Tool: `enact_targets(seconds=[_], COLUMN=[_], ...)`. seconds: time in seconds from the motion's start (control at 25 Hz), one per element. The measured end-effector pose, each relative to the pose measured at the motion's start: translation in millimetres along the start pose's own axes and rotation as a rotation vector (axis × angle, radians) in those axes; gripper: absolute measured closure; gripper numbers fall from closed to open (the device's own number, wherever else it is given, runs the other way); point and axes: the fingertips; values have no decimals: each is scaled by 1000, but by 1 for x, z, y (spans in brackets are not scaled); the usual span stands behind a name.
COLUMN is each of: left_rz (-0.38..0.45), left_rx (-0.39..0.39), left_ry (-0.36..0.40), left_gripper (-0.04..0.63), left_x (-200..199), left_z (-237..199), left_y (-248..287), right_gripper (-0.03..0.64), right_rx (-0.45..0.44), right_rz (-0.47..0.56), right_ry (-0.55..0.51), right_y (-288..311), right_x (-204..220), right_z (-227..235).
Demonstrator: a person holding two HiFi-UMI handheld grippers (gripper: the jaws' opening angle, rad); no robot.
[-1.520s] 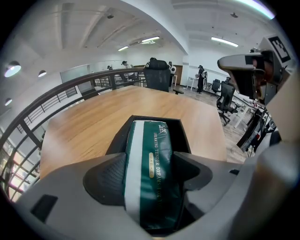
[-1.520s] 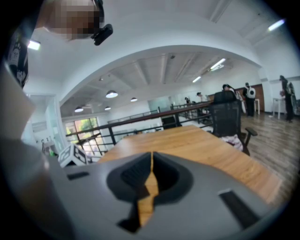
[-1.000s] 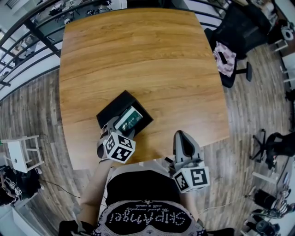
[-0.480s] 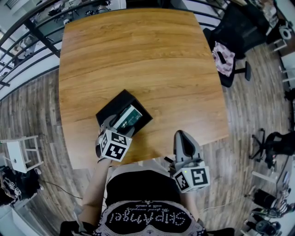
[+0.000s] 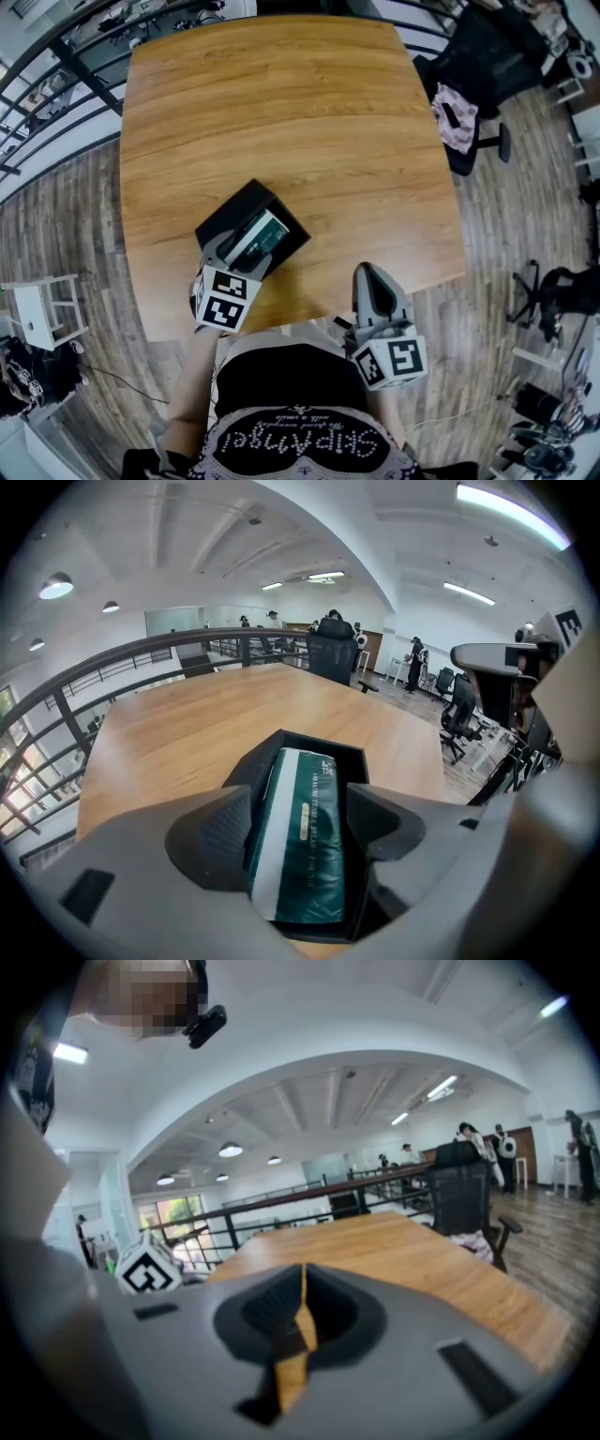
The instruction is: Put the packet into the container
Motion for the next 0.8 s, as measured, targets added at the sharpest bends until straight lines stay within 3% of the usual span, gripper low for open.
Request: enact_targets(seconds=[0.04, 0.12, 0.28, 0.8], left_rz=[15, 48, 91, 218], left_rx=[-8, -30, -57, -131], left_ry=[-5, -14, -21, -54], left_gripper=[262, 356, 435, 560], left_x=[-3, -10, -18, -39], left_z=[-1, -5, -10, -24], left_y=[-2, -8, -16, -49], right_gripper=[583, 582, 582, 582], right_rx=[0, -2, -8, -25], right_rz=[0, 0, 1, 12], right_ry=[0, -1, -5, -18], right_y=[0, -1, -1, -6], right_x=[0, 0, 0, -2], right_z=[0, 0, -3, -11])
Point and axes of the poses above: the fingertips, and each gripper's own axes: y forward along the fingers, z to its right, x out of its underside
